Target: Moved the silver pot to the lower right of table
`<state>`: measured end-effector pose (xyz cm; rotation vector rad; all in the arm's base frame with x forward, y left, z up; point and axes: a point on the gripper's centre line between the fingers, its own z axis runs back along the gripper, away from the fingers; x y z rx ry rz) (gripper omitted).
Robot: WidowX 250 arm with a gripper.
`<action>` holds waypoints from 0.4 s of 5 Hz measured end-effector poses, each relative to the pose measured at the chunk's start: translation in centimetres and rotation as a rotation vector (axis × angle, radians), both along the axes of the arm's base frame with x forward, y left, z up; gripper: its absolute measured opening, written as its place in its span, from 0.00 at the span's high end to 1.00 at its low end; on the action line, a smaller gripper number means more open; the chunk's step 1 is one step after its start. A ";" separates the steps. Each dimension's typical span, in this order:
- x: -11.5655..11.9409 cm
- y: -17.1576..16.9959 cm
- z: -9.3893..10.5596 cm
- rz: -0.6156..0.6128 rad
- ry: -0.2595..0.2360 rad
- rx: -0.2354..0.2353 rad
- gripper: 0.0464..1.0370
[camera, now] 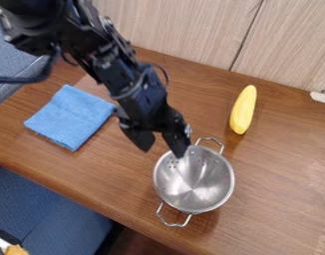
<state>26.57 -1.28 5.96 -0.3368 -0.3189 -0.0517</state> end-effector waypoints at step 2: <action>0.5 0.2 1.8 -0.019 -0.047 0.018 0.04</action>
